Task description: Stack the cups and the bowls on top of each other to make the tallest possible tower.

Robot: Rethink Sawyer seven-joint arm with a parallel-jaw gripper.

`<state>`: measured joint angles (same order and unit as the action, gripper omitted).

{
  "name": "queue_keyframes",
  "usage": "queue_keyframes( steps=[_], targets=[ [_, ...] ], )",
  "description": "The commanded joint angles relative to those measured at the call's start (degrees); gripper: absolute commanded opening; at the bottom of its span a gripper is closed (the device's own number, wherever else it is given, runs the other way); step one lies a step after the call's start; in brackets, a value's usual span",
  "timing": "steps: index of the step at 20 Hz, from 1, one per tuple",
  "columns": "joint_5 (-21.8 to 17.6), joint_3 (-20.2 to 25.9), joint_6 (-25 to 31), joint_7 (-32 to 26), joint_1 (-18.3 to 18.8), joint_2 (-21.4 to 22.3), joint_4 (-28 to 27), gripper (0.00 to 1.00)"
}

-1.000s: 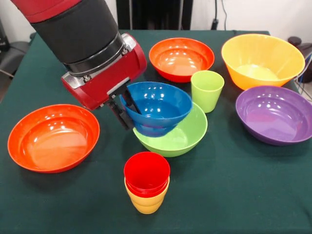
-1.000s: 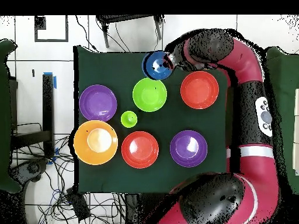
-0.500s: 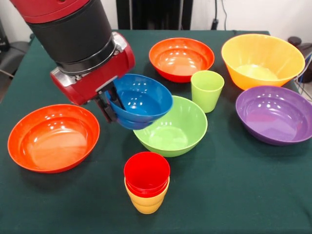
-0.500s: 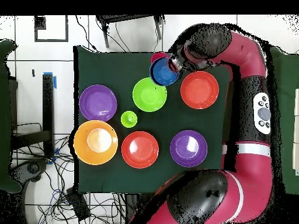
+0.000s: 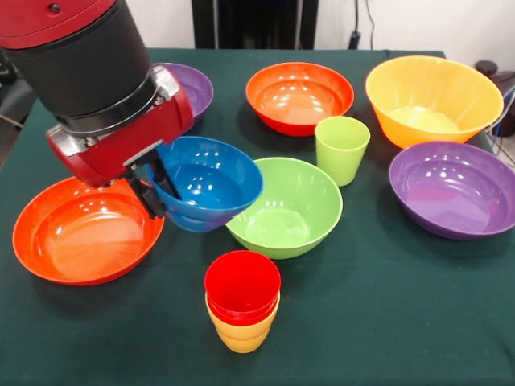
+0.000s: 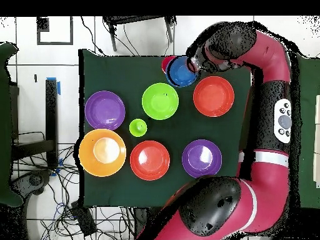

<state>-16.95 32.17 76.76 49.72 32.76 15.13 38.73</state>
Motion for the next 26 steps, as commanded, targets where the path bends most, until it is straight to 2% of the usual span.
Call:
queue_keyframes(
  steps=[1,3,10,16,22,26],
  targets=[
    [-3.42,-2.21,8.25,-0.33,-1.83,-0.94,-2.25,0.00],
    [-2.68,-2.52,8.67,-0.50,-1.07,-0.34,-0.58,0.00],
    [-2.29,-2.59,11.85,-0.66,-0.86,-0.58,-0.90,0.00],
    [-4.46,-1.54,18.49,-1.36,-2.16,-3.38,-7.57,0.00],
    [-6.39,4.61,25.71,-0.63,-4.62,-8.53,-18.01,0.00],
    [-10.75,10.42,29.45,-0.34,-5.26,-10.31,-22.75,0.00]
  ],
)
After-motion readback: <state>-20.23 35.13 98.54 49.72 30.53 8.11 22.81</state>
